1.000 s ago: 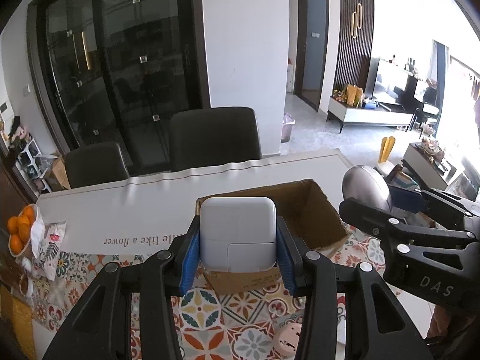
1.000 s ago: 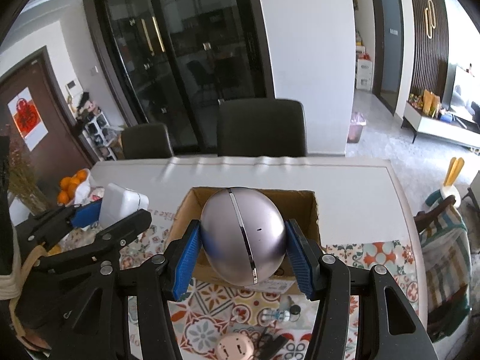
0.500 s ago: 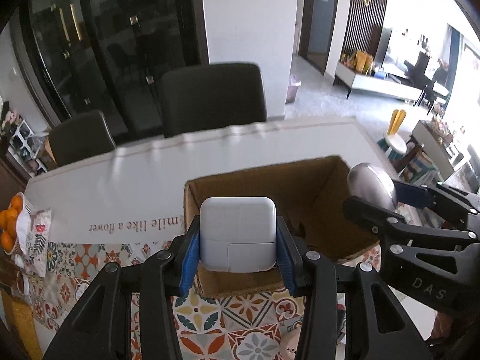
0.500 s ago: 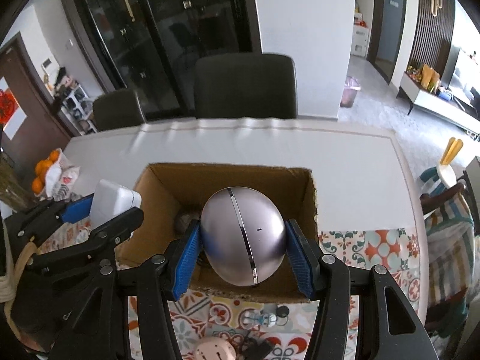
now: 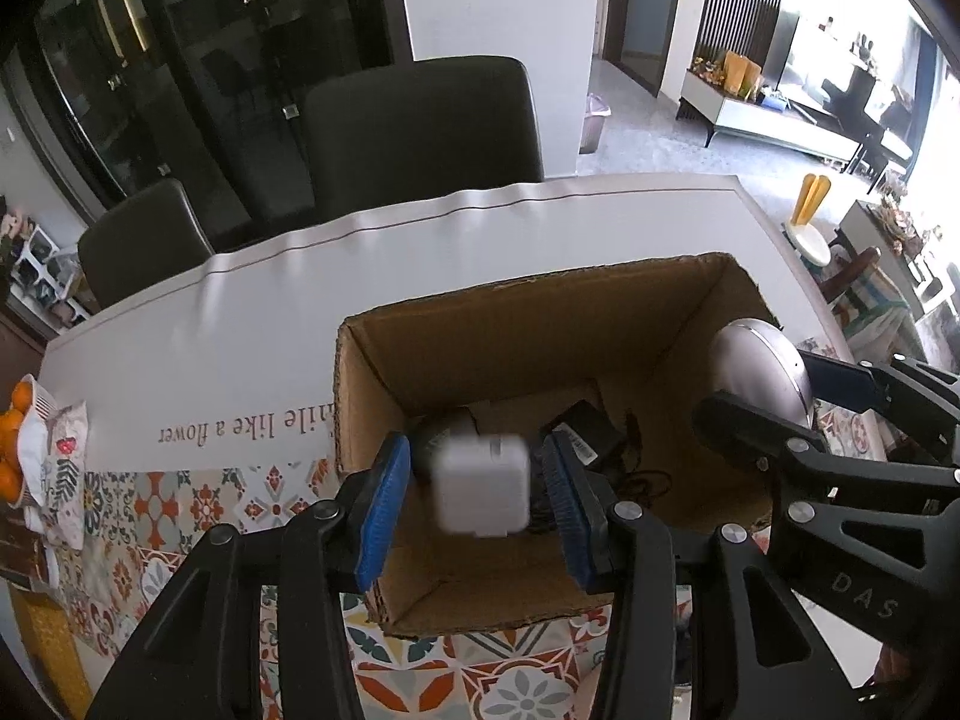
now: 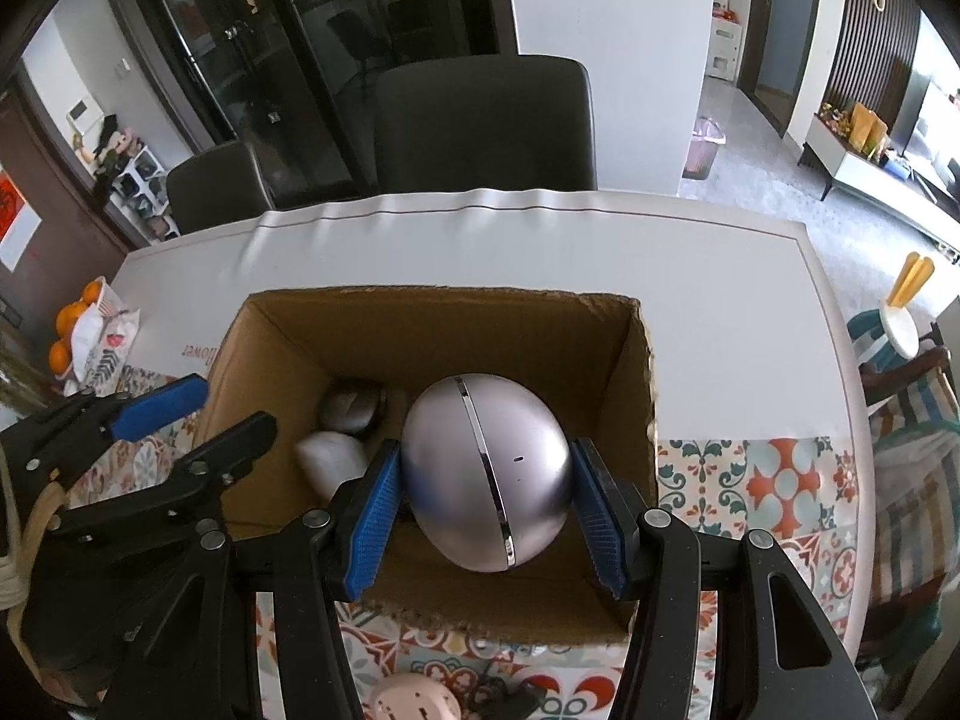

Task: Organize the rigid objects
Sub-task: 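Open the right tool to drop the speaker while the left tool releases the charger into the box, then withdraw both tools from the box back toward the remaining items, then grasp the white rectangular power bank with the right tool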

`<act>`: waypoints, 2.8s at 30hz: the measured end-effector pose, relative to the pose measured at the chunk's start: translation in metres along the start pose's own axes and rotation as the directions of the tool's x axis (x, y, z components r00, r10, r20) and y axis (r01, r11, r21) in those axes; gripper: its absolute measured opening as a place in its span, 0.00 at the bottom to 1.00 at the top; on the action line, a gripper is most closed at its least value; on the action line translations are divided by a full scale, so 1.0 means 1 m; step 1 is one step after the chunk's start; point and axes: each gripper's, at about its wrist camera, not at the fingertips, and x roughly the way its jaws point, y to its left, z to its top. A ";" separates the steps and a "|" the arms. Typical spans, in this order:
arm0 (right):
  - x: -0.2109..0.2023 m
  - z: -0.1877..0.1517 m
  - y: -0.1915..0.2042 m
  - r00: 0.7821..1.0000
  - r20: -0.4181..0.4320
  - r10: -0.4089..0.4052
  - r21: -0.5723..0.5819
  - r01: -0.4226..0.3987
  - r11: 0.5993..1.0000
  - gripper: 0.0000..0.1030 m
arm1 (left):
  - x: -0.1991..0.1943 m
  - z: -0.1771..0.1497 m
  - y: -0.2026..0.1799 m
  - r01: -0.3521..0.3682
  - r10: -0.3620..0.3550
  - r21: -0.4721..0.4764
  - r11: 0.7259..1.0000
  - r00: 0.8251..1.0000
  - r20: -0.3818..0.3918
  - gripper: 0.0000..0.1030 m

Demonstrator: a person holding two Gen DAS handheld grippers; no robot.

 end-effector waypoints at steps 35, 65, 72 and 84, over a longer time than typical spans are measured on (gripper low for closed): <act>-0.130 -0.112 -0.002 0.983 0.180 -0.019 -0.019 0.023 1.000 0.77 | -0.120 -0.084 -0.020 -0.065 0.070 -0.033 0.997 0.981 0.179 0.91; -0.090 -0.196 -0.015 0.999 0.006 0.034 -0.026 -0.034 0.999 0.76 | -0.092 -0.170 -0.049 -0.018 0.018 -0.021 1.000 1.000 0.006 0.93; -0.069 -0.214 -0.022 0.997 -0.071 0.039 -0.013 -0.040 0.999 0.76 | -0.069 -0.188 -0.058 -0.005 0.004 -0.011 1.000 0.998 -0.068 0.93; -0.031 -0.236 -0.030 0.980 -0.198 0.033 -0.021 -0.038 0.999 0.76 | -0.031 -0.211 -0.074 0.010 -0.007 0.010 1.000 0.982 -0.190 0.93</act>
